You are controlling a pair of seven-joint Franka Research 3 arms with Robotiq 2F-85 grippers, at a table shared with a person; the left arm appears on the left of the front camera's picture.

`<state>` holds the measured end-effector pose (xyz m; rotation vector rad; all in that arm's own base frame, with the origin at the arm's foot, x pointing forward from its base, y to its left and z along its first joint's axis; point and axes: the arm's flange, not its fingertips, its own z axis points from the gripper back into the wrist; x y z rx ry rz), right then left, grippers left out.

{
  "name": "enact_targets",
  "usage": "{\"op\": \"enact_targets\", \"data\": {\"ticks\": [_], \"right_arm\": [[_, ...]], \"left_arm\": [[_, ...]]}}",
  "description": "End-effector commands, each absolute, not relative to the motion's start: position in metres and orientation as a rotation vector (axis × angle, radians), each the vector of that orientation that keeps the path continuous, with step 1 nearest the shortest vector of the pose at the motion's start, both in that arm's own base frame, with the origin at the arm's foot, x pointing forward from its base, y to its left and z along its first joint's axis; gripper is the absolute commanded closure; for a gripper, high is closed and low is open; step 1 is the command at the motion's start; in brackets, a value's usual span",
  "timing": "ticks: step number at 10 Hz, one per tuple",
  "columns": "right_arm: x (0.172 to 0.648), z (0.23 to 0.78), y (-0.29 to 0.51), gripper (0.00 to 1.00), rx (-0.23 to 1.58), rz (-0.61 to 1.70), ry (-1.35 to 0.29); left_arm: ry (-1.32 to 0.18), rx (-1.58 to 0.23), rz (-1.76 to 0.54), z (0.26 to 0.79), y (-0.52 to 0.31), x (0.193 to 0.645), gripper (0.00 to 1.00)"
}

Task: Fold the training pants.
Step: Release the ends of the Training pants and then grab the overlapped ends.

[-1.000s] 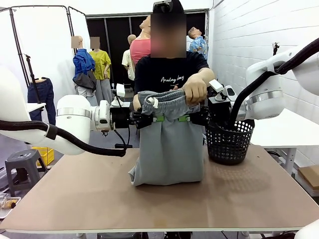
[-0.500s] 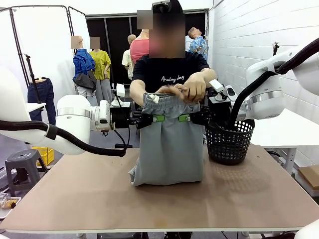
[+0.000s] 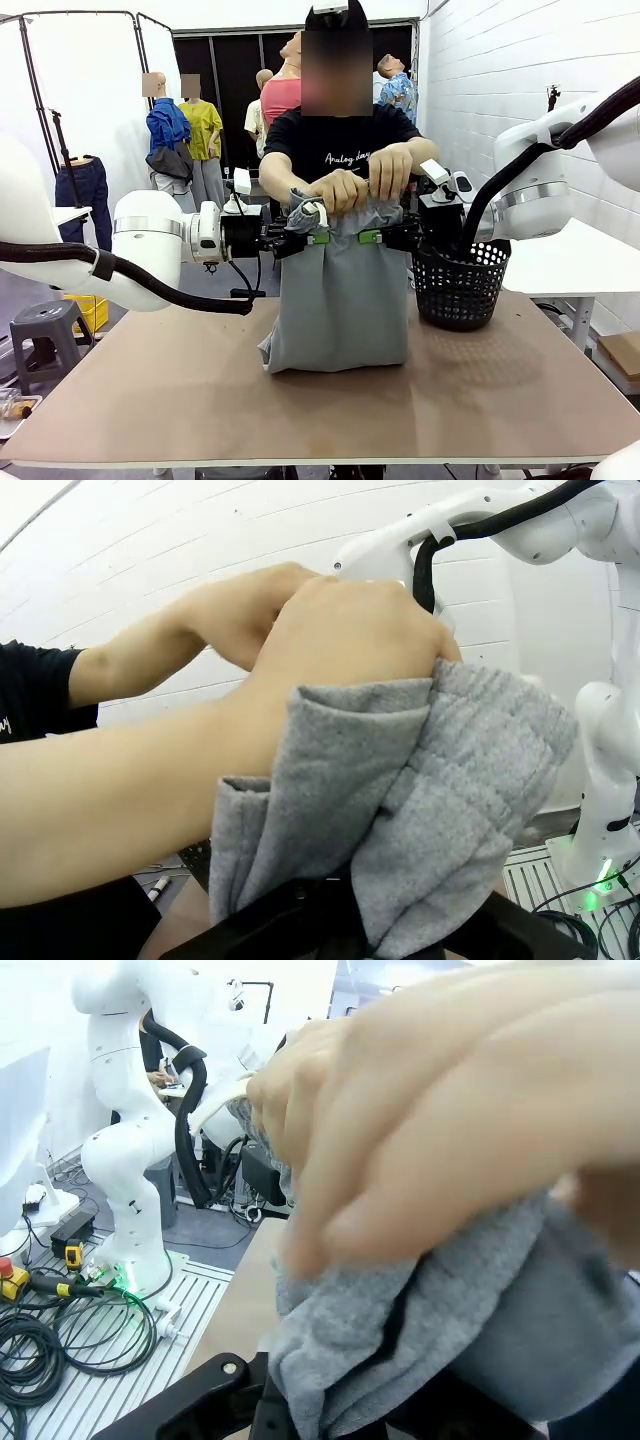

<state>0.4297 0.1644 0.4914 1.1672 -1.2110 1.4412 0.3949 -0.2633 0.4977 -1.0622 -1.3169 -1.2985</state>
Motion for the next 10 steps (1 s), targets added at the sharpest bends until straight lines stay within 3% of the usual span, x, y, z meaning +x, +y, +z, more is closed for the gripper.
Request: {"op": "enact_targets", "data": {"ticks": [1,10], "right_arm": [[0.4278,0.4917,0.1651,1.00,1.185,1.448,-1.228],[0.4278,0.4917,0.1651,1.00,1.185,1.448,-1.228]], "left_arm": [[-1.325,-1.050,-1.300,0.5009,-0.2630,0.3938,1.00],[-1.325,-1.050,-1.300,0.5009,-0.2630,0.3938,1.00]]}}
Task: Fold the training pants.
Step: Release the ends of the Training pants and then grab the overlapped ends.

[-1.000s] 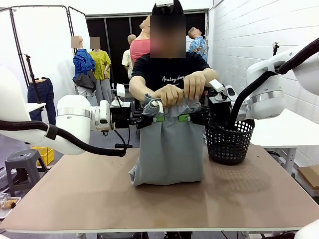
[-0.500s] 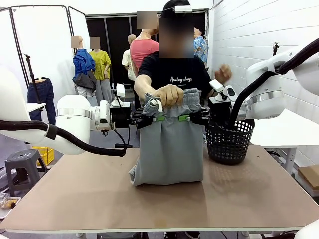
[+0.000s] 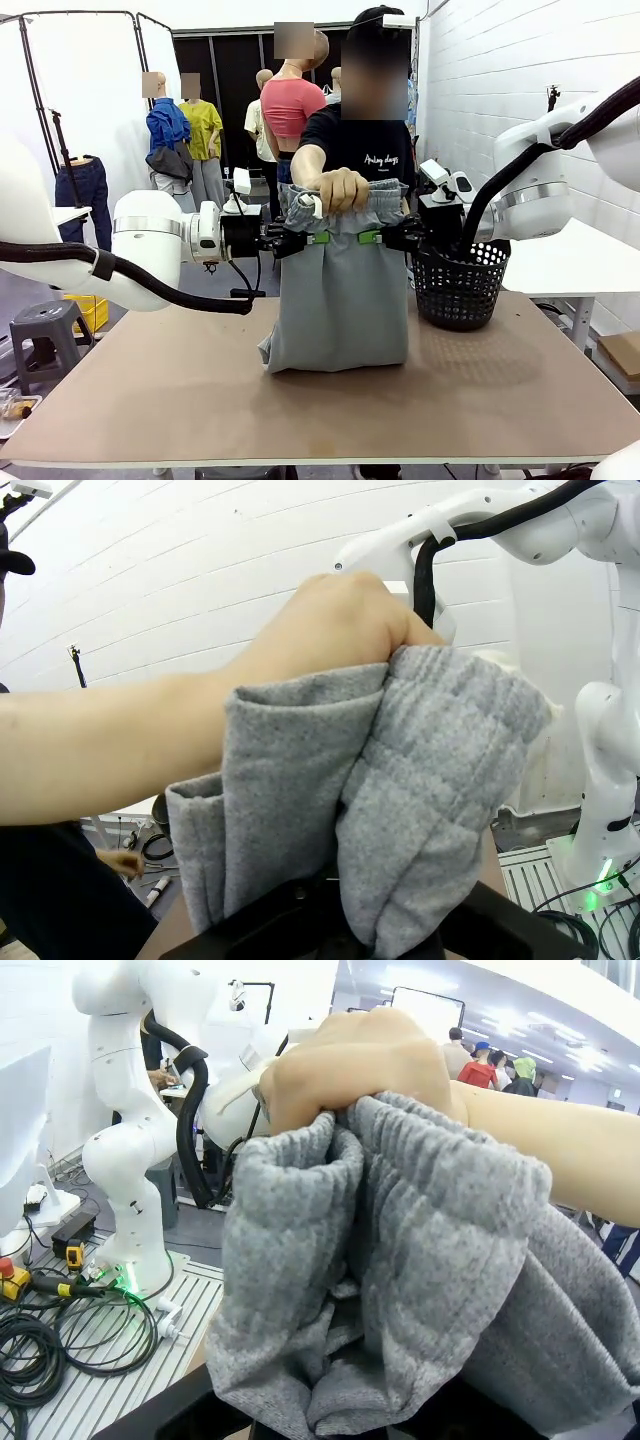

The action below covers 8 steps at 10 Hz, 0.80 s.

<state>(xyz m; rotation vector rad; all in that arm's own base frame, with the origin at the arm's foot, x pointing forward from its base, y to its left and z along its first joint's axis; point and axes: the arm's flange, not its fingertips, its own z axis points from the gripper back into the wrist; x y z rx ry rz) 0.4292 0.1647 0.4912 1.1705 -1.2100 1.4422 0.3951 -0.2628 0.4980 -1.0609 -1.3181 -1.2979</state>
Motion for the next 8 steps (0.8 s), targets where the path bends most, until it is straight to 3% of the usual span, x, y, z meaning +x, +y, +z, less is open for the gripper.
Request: {"op": "enact_targets", "data": {"ticks": [1,8], "right_arm": [[0.4278,0.4917,0.1651,1.00,1.185,1.448,-1.228],[0.4278,0.4917,0.1651,1.00,1.185,1.448,-1.228]], "left_arm": [[-1.325,-1.050,-1.300,0.5009,-0.2630,0.3938,1.00],[-1.325,-1.050,-1.300,0.5009,-0.2630,0.3938,1.00]]}}
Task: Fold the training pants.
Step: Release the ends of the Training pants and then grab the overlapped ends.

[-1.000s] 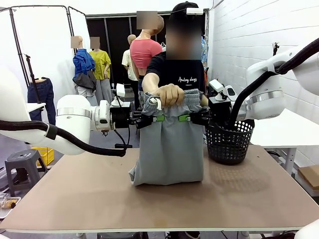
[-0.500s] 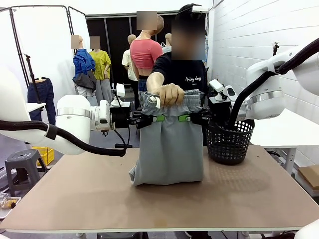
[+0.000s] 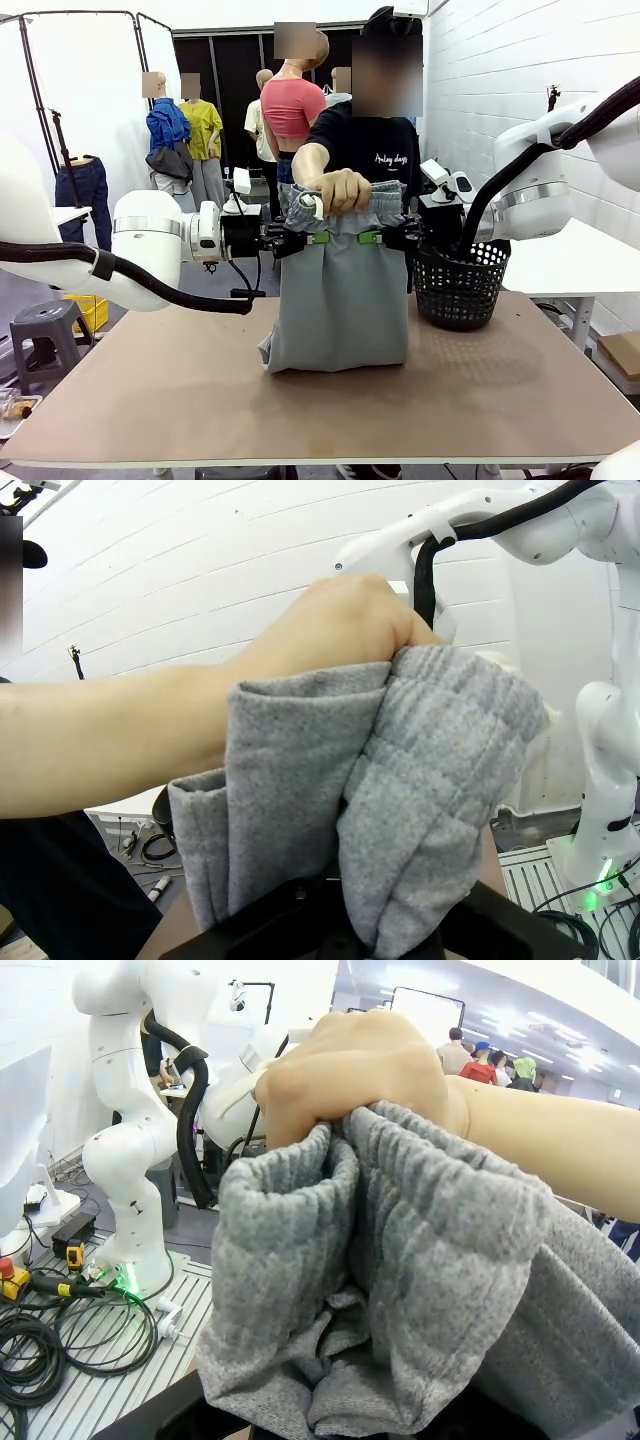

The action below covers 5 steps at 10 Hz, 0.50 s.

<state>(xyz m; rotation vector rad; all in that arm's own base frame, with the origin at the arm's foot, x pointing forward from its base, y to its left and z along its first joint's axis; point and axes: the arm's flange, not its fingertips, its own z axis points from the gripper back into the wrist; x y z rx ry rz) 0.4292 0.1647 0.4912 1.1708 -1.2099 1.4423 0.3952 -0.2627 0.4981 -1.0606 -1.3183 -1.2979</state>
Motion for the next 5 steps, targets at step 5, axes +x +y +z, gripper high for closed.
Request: {"op": "enact_targets", "data": {"ticks": [5], "right_arm": [[0.4314,0.4911,0.1612,0.76,1.184,1.423,-1.179]], "left_arm": [[-1.327,-1.082,-1.309,0.4964,-0.2630,0.3919,0.76]]}}
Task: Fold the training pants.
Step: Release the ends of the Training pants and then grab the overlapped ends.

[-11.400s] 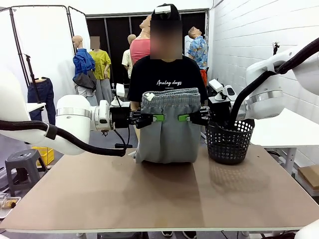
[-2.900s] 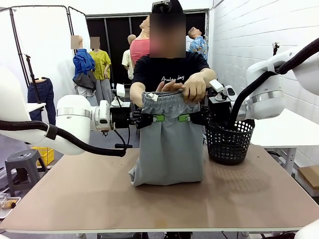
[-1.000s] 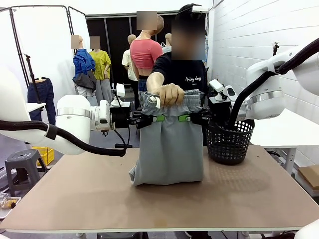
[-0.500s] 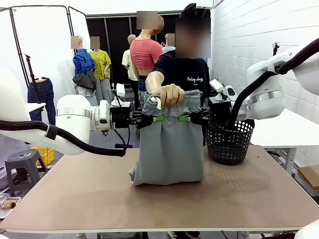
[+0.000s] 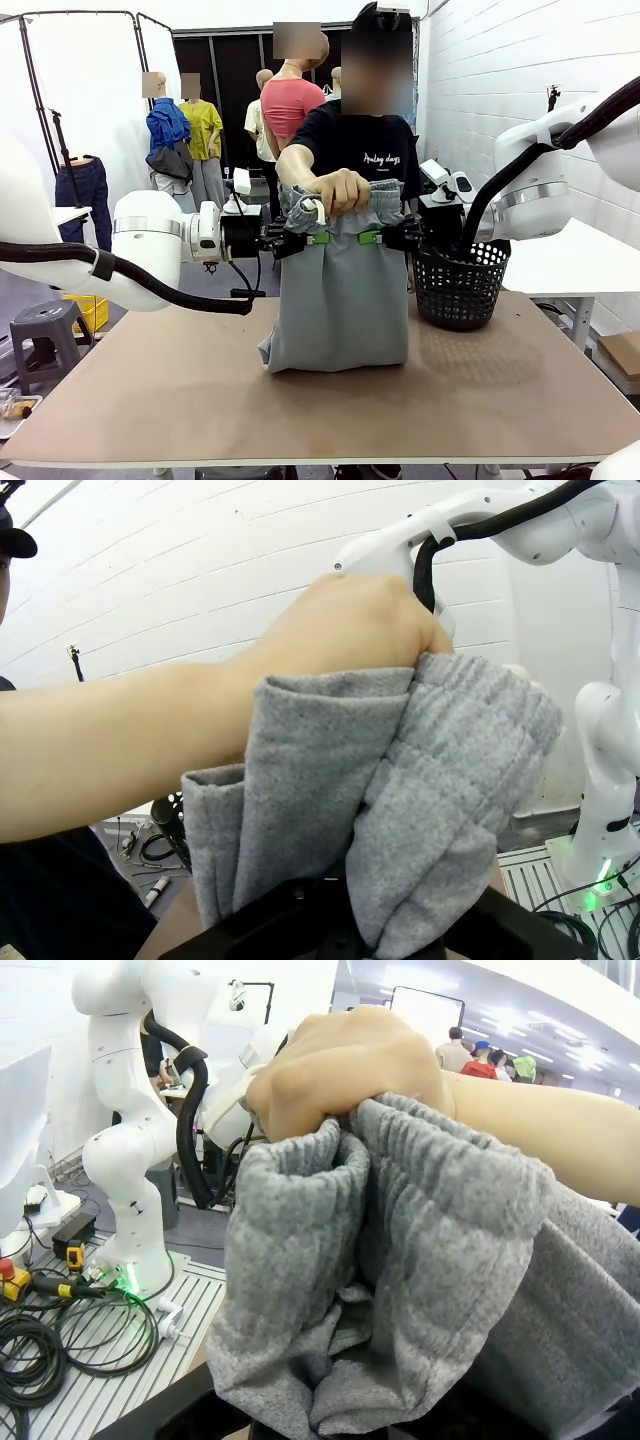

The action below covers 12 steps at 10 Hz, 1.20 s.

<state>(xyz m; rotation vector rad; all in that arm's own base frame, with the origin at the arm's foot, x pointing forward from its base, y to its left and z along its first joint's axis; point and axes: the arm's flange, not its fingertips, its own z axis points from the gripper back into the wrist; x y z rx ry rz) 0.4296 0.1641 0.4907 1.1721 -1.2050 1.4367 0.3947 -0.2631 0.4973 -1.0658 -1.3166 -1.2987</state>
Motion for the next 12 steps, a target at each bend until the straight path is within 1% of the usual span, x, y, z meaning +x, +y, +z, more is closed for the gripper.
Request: {"op": "enact_targets", "data": {"ticks": [1,3,4,9,12], "right_arm": [[0.434,0.491,0.159,0.56,1.181,1.419,-1.185],[0.436,0.490,0.160,0.17,1.181,1.429,-1.173],[0.438,0.489,0.159,0.00,1.176,1.431,-1.164],[0.443,0.488,0.158,0.00,1.190,1.404,-1.147],[0.443,0.487,0.156,0.00,1.209,1.391,-1.143]], "left_arm": [[-1.330,-1.086,-1.310,0.496,-0.262,0.390,0.57],[-1.331,-1.080,-1.298,0.495,-0.260,0.385,0.18],[-1.325,-1.089,-1.293,0.493,-0.259,0.384,0.00],[-1.312,-1.109,-1.281,0.487,-0.255,0.370,0.00],[-1.318,-1.120,-1.274,0.487,-0.255,0.370,0.00]]}}
